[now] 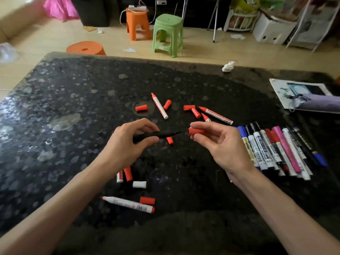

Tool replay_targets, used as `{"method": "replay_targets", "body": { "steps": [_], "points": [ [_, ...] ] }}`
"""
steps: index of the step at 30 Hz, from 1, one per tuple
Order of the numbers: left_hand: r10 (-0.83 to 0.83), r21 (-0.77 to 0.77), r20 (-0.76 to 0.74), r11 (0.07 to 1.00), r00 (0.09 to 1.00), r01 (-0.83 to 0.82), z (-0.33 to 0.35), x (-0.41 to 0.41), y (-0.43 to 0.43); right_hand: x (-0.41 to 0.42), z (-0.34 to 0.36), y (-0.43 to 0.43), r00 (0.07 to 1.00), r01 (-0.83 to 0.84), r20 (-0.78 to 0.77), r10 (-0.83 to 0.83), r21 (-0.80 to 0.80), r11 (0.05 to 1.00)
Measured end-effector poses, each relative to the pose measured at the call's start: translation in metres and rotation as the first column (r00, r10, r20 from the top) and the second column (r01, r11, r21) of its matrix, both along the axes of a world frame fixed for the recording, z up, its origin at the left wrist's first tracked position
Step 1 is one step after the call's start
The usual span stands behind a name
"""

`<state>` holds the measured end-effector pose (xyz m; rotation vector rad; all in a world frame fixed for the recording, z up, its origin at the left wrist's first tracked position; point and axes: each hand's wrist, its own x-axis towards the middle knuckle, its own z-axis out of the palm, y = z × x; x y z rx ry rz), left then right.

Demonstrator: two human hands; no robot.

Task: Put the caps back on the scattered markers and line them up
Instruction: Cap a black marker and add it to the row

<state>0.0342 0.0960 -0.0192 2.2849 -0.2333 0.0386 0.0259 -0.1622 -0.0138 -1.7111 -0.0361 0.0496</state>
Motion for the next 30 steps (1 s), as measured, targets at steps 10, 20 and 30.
{"method": "replay_targets", "body": {
  "steps": [10, 20, 30],
  "points": [
    [-0.042, -0.046, -0.015, 0.998, 0.999, 0.041, 0.001, 0.002, -0.011, -0.002, 0.001, -0.005, 0.985, -0.007, 0.167, 0.039, -0.188, 0.982],
    [-0.122, -0.103, 0.026, 0.987, 0.992, 0.124, 0.008, -0.003, -0.02, -0.005, 0.003, -0.001, 0.981, -0.017, 0.181, 0.07, -0.279, 0.96],
    [-0.103, -0.082, 0.08, 0.991, 0.992, 0.109, 0.005, -0.011, -0.023, -0.016, 0.0, 0.009, 0.968, -0.031, 0.234, 0.089, -0.24, 0.97]
  ]
}}
